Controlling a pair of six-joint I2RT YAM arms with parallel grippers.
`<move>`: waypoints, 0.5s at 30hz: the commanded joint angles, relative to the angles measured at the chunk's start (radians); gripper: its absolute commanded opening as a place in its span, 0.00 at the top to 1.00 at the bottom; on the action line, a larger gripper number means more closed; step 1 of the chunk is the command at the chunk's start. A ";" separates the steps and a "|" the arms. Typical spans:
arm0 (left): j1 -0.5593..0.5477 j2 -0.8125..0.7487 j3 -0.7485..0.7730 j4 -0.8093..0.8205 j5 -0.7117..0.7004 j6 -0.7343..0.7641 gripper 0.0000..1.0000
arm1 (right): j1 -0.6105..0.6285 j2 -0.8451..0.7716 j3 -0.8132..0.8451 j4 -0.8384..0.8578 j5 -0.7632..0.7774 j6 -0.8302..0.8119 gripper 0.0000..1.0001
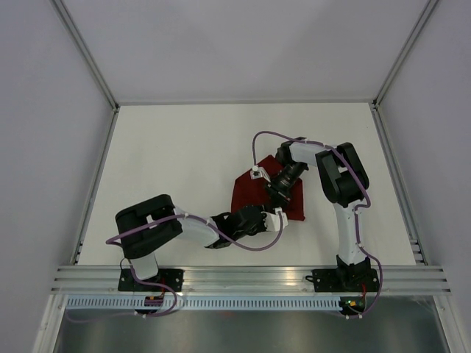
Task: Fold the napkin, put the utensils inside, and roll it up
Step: Roll the napkin with the utensil
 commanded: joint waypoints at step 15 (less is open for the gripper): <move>0.059 0.079 0.146 -0.332 0.335 -0.071 0.98 | -0.010 0.065 -0.001 0.112 0.153 -0.062 0.56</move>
